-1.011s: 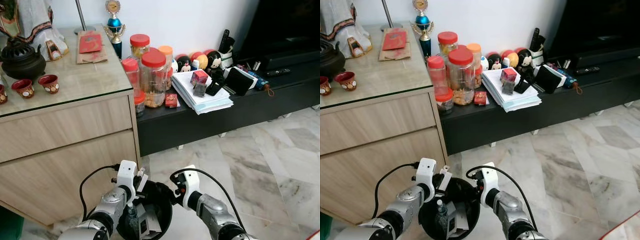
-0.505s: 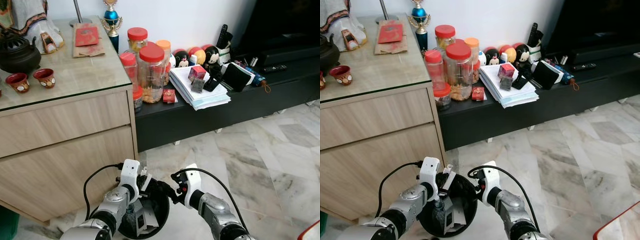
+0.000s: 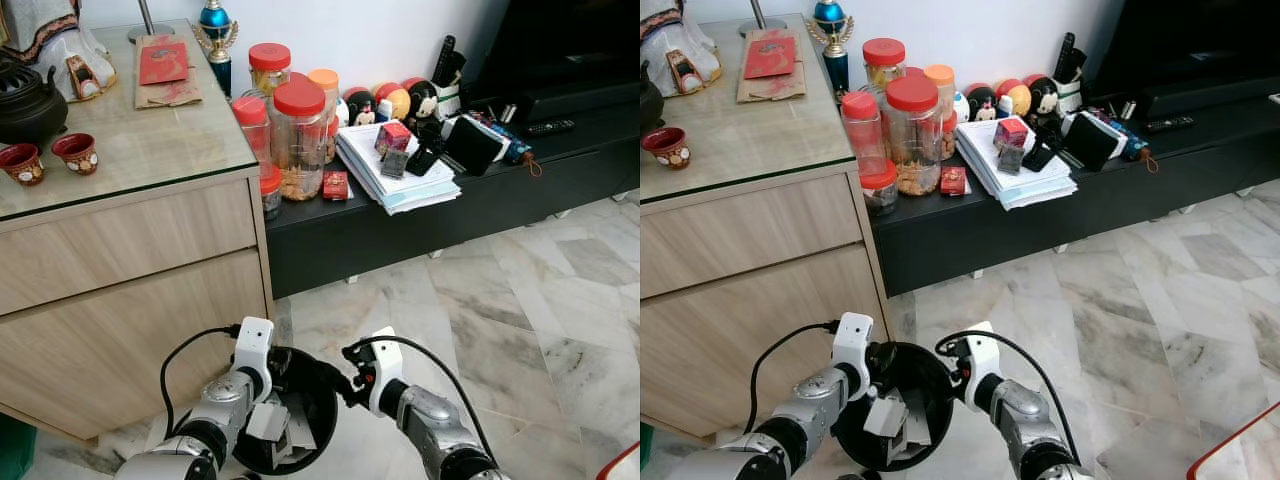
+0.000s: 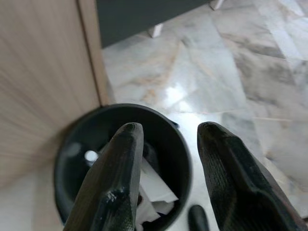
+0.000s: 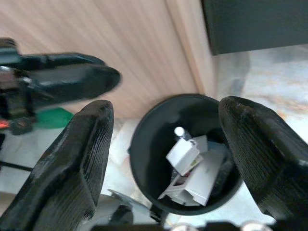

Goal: Picking trash to rubbish bin

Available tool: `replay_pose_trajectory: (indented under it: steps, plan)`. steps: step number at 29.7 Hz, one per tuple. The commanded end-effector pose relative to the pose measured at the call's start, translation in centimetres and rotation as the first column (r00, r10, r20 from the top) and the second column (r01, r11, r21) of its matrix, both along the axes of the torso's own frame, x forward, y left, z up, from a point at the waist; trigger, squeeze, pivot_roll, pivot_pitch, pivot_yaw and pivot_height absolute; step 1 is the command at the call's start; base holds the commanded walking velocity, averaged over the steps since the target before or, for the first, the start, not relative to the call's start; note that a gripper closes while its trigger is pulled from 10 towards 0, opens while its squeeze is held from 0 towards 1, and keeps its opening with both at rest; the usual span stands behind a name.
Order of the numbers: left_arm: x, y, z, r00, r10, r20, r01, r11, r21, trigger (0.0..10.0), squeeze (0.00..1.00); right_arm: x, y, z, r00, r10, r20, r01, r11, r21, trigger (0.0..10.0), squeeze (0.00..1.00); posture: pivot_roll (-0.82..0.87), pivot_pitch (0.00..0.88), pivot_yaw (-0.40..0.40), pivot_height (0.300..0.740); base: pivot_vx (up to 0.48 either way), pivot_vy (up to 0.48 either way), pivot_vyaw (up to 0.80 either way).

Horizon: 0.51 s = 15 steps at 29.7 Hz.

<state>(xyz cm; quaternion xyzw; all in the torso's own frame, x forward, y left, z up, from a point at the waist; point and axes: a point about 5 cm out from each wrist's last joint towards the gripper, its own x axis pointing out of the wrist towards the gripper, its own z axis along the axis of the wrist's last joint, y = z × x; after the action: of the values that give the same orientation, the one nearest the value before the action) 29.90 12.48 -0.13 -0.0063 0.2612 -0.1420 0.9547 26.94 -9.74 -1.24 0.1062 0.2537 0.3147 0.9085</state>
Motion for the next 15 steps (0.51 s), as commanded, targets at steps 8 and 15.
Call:
replay_pose_trajectory:
  steps: [8, 15]
  plan:
    - [-2.5, 6.2, -2.2, 0.968, 0.248, -0.038, -0.226, 0.93, 0.291, 10.0, 0.0, -1.5, -4.3, -2.6, 0.95, -0.304, -0.067, 0.278, 0.926, -0.257, 10.0, 0.0, -0.06, 0.084, -0.041, 0.74, 0.0, 0.0, 0.0]
    - [-6.3, 10.2, -4.2, 0.899, 0.43, -0.083, -0.372, 0.849, 0.375, 10.0, 0.0, -5.3, -6.9, -5.3, 0.887, -0.432, -0.162, 0.339, 0.848, -0.408, 10.0, 0.0, -0.04, 0.07, -0.03, 0.74, 0.0, 0.0, 0.0]
